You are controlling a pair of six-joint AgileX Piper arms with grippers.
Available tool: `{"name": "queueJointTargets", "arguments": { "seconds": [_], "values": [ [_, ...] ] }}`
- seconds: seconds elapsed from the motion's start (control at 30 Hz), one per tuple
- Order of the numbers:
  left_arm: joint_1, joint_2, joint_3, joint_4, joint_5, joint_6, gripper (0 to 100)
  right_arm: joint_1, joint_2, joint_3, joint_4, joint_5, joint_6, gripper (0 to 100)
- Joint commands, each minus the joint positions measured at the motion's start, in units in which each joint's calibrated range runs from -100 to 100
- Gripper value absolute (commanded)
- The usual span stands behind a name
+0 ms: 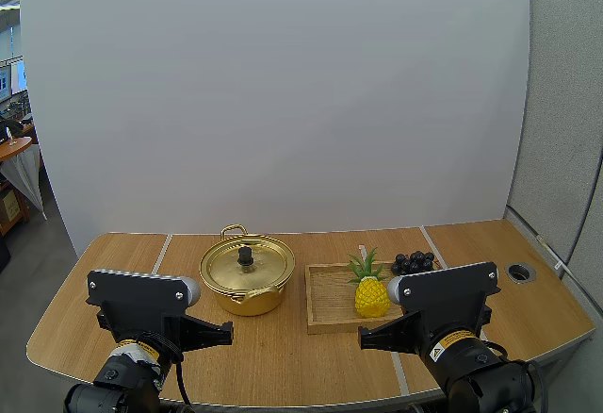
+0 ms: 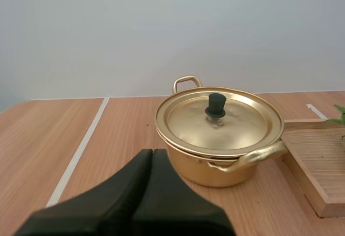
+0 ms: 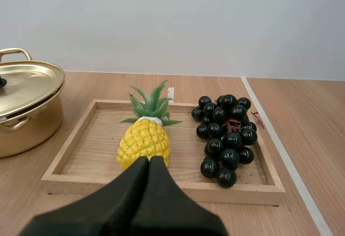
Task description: Open the pot, put the pineapple inside, and close it
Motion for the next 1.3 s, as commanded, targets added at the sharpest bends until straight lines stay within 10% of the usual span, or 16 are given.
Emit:
{"name": "queueJointTargets", "arguments": {
  "seconds": [0.0, 0.77, 1.27],
  "values": [
    [0.22, -0.3, 0.0, 0.5, -0.9, -0.5, 0, -0.2, -0.4, 0.0, -0.1, -0.6, -0.2, 0],
    [0.22, -0.3, -1.4, 0.5, -0.9, -0.5, 0, -0.2, -0.4, -0.7, 1.3, -5.1, -0.2, 0],
    [0.22, -0.3, -36.0, 1.1, 10.9, 0.9, 0, -0.2, -0.4, -34.5, 1.4, 27.3, -0.2, 0]
  ]
}}
